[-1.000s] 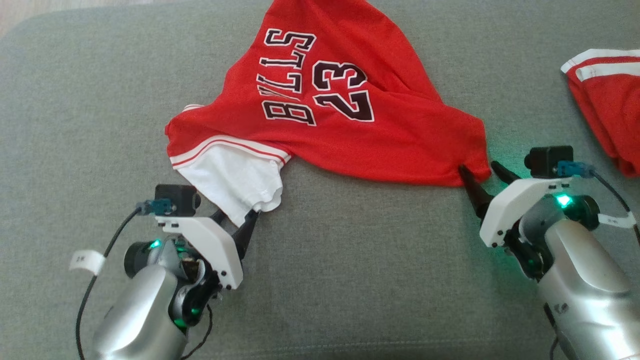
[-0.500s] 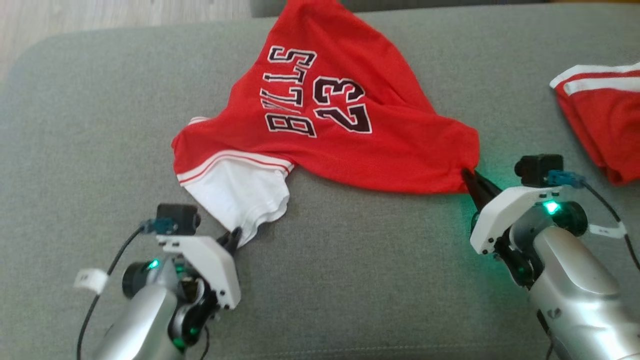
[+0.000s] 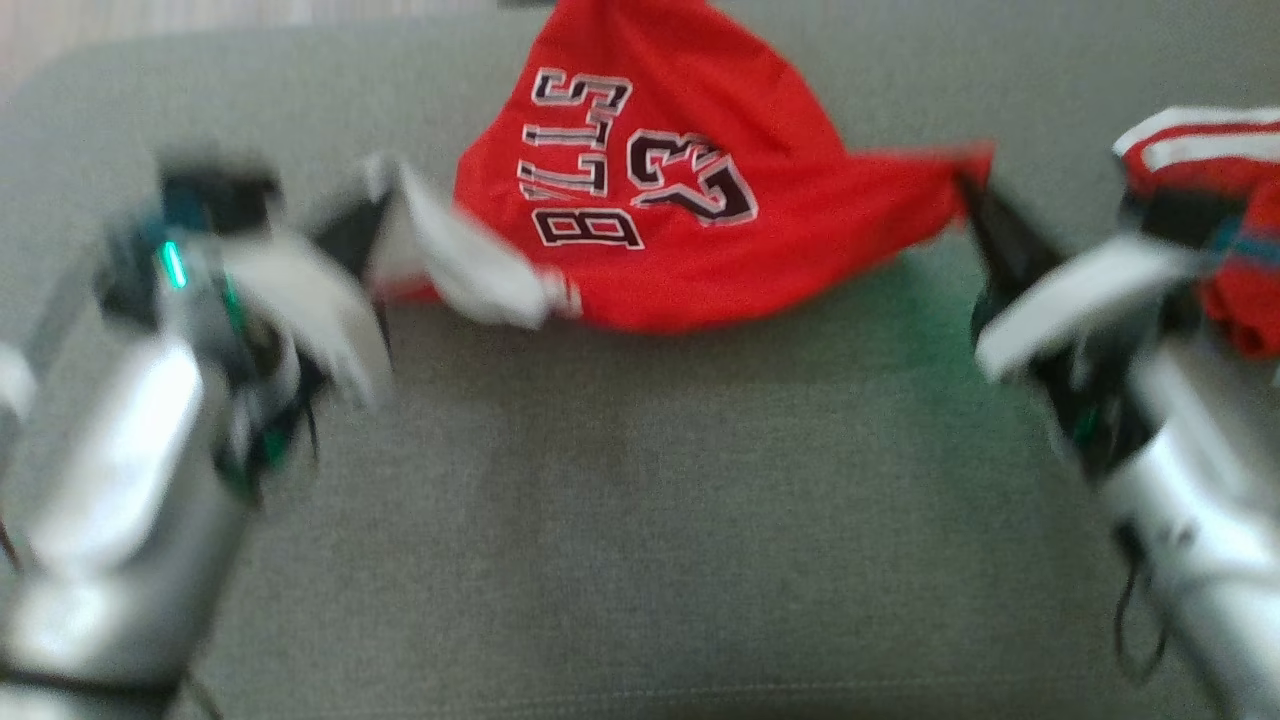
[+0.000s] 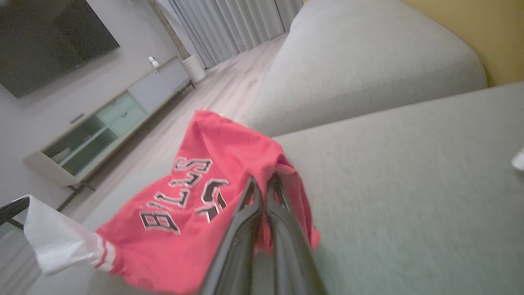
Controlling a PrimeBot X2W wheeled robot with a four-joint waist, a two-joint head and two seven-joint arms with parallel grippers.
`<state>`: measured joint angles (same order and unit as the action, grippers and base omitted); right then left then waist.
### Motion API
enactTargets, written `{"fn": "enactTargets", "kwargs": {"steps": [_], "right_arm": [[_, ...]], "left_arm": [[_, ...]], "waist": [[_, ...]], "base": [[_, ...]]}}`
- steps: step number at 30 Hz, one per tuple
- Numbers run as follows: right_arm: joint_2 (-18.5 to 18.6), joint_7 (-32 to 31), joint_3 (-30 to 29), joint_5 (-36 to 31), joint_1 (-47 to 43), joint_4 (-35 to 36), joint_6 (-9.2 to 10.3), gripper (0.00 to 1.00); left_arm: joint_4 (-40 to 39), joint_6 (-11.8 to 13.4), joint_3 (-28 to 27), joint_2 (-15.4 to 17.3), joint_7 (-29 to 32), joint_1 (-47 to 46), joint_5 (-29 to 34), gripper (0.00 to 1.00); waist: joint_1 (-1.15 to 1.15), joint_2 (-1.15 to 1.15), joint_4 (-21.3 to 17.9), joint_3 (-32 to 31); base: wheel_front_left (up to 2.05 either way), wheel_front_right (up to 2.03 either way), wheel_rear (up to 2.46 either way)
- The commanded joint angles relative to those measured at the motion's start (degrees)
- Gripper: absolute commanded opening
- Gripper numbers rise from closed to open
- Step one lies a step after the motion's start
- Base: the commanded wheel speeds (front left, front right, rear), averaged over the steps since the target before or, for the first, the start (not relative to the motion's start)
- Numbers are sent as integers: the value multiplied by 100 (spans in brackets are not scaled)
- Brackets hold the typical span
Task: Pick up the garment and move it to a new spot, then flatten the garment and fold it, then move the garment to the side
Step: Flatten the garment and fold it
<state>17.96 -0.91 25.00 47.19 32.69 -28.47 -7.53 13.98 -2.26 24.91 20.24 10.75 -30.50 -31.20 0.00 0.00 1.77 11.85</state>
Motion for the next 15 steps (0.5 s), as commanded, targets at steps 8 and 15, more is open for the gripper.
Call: {"fn": "enactTargets", "kwargs": {"steps": [8,15], "right_arm": [[225,-41,122,351,2405,-89,4,0],[220,129,234,652,4362,-823,4,0]], "left_arm": [[1281,-385,-397,42,-377,-3110,134,0],[2556,-482,-449,-47,-1024,-5418,241,0]], "waist": [[0,0,66,1158],[0,0,73,1723]], "base": [[0,0,0],[0,0,0]]}}
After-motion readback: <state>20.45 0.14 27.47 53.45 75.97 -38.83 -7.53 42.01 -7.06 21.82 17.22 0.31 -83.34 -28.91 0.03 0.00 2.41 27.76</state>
